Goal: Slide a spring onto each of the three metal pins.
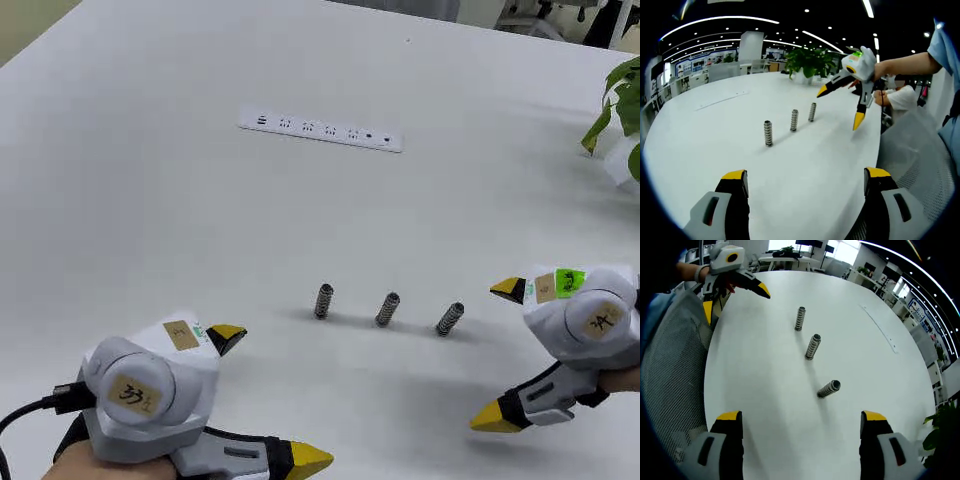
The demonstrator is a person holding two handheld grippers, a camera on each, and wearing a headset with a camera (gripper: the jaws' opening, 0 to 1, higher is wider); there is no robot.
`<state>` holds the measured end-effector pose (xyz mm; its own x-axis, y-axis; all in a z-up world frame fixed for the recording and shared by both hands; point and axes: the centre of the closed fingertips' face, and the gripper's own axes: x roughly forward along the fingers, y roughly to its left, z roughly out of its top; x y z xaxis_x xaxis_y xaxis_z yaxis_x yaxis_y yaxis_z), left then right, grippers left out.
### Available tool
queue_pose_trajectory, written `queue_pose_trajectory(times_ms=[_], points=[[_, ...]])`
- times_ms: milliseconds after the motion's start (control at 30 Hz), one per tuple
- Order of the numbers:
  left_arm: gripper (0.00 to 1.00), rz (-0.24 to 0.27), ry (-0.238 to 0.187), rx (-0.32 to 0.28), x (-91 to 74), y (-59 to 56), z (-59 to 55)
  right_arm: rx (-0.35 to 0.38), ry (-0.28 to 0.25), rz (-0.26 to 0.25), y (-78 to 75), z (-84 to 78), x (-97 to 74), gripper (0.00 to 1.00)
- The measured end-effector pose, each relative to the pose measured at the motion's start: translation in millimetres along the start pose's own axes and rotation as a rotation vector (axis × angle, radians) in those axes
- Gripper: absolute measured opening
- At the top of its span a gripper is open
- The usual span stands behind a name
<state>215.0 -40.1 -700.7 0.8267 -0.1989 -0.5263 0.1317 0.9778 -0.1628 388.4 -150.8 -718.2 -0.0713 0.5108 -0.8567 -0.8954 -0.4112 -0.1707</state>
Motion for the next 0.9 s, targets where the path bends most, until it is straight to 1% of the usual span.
queue_pose_trajectory(times_ms=[67,167,300,400,433,467,500,533,567,600,667,733,833,900], points=[[0.98,0.006,0.006,0.013,-2.5,-0.5,1.3,0.046,-0.039,-0.037,3.7,1.0,-6.2,0.99],[0.98,0.012,0.006,0.027,-7.6,-2.3,5.5,0.098,-0.077,-0.060,13.5,0.4,-13.9,0.99],[0.97,0.029,0.004,0.036,-13.9,-4.5,9.0,0.112,-0.099,-0.075,27.0,-2.1,-21.0,0.99],[0.97,0.048,-0.015,0.020,-16.4,-2.6,11.5,0.152,-0.123,-0.101,29.7,-2.9,-26.1,0.99],[0.97,0.060,-0.028,0.002,-18.2,-2.5,14.1,0.165,-0.135,-0.113,30.4,-2.2,-28.6,0.99],[0.97,0.065,-0.029,0.000,-19.5,-2.4,14.3,0.173,-0.153,-0.129,29.6,-0.4,-31.0,0.99],[0.97,0.076,-0.028,0.012,-19.0,0.9,11.4,0.197,-0.180,-0.148,29.0,1.3,-34.2,0.99],[0.97,0.085,-0.029,0.015,-19.5,2.6,10.6,0.215,-0.194,-0.158,29.3,0.8,-36.4,0.99],[0.97,0.096,-0.028,0.008,-20.4,5.2,8.8,0.242,-0.210,-0.177,28.8,-1.8,-39.2,0.99],[0.97,0.105,-0.029,-0.005,-21.3,6.1,8.4,0.248,-0.218,-0.186,29.5,-3.6,-40.9,0.99],[0.96,0.119,-0.041,-0.025,-24.6,6.9,9.6,0.254,-0.227,-0.196,34.9,-9.4,-45.0,0.99],[0.96,0.140,-0.058,-0.044,-29.3,10.5,11.0,0.283,-0.241,-0.209,36.6,-17.1,-48.4,0.99],[0.96,0.162,-0.069,-0.069,-33.0,13.2,10.7,0.326,-0.259,-0.231,37.7,-23.6,-51.8,0.99],[0.96,0.173,-0.073,-0.071,-34.2,14.2,10.0,0.330,-0.270,-0.240,38.8,-24.7,-52.6,0.99]])
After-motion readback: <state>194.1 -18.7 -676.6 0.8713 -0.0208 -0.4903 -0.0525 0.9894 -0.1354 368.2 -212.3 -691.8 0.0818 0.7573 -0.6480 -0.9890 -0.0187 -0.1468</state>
